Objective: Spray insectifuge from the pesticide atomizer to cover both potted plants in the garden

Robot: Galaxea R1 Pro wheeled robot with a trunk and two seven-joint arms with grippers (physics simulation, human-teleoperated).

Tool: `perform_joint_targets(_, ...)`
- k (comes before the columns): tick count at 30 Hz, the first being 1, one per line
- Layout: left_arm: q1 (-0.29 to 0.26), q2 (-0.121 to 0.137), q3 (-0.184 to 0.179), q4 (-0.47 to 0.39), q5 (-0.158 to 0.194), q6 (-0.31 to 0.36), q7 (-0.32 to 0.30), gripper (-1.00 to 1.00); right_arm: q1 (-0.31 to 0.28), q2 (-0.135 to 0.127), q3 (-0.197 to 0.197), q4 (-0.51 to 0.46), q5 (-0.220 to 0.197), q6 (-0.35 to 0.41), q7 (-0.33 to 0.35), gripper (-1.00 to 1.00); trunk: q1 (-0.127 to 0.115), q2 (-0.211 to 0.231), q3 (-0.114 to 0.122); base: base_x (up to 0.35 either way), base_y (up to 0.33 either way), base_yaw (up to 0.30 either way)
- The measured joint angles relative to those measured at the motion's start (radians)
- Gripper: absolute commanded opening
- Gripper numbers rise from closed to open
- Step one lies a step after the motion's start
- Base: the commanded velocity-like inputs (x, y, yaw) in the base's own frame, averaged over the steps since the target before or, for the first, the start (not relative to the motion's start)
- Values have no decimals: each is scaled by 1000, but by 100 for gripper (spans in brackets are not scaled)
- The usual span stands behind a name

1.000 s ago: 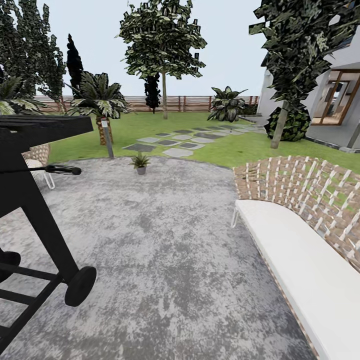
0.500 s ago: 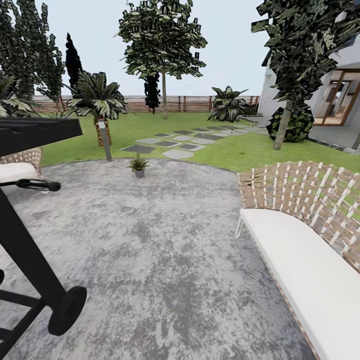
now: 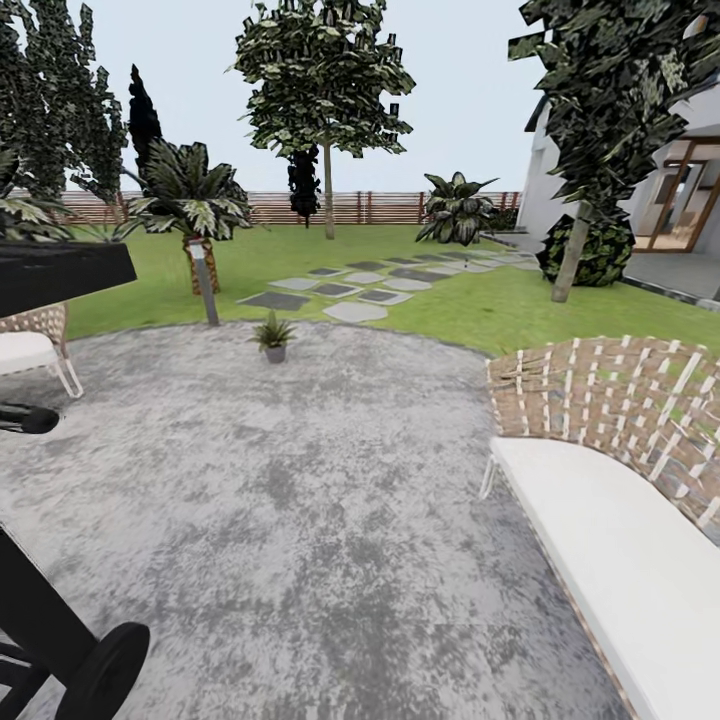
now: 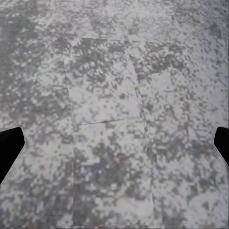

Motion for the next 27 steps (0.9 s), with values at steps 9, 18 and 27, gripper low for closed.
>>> perform_joint_targets(9,0,0,0,0,0,0,0,100,0,0,0,0,0,0,0,100,0,0,0,340,0,0)
perform_joint_targets(18,0,0,0,0,0,0,0,100,0,0,0,0,0,0,0,100,0,0,0,340,0,0)
perform_joint_targets(27,0,0,0,0,0,0,0,100,0,0,0,0,0,0,0,100,0,0,0,340,0,0)
